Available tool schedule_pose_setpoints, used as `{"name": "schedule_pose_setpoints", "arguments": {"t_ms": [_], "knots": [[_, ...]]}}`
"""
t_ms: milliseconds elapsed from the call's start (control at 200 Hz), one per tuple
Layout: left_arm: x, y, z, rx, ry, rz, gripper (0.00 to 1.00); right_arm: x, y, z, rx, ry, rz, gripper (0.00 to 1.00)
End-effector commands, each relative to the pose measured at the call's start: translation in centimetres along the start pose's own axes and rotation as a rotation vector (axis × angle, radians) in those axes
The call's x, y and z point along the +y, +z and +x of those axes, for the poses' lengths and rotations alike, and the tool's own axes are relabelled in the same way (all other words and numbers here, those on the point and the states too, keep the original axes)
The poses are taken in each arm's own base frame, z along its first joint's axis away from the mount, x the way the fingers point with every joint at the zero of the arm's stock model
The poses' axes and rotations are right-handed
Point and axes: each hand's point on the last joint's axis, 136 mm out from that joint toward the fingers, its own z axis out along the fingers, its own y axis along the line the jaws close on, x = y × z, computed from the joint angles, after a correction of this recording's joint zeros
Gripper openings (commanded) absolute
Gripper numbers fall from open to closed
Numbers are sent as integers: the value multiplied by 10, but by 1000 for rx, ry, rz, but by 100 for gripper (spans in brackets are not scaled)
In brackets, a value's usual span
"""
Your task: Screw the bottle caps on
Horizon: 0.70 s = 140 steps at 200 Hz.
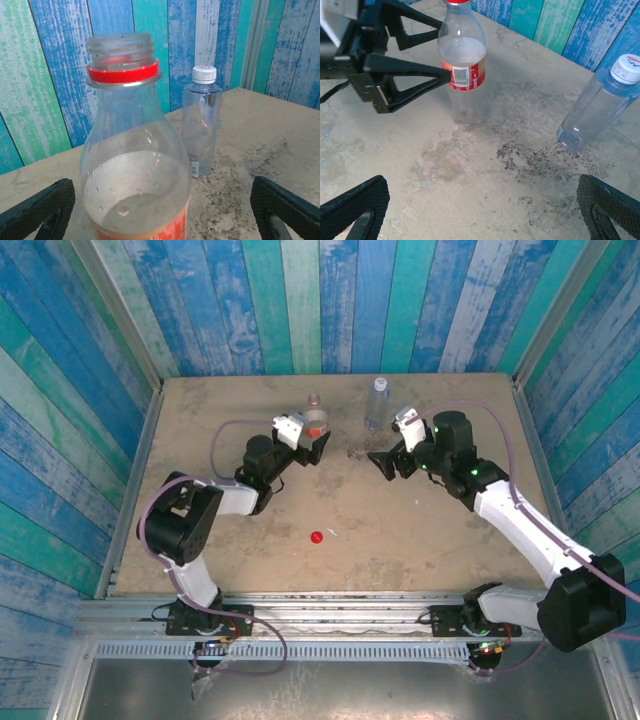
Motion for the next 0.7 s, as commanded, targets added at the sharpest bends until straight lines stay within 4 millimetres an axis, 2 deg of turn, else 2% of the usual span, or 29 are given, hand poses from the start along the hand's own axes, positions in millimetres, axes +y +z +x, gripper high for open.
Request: {"name": "schedule_pose_setpoints", "arguments": {"t_ms": [0,165,280,381,696], "knots": [[11,15,11,13,-17,-35,94,1,-5,3,6,-14,8,100],[19,29,23,52,-42,-61,94,0,-7,4,10,-24,20,100],[20,35,27,66,-45,-58,100,-1,-7,4,13,-23,21,100],[21,38,31,74,-50,-57,97,-1,-7,4,14,-22,20,100],[20,40,30,72,-50,-33,71,-1,-6,0,7,-5,15,100]]}}
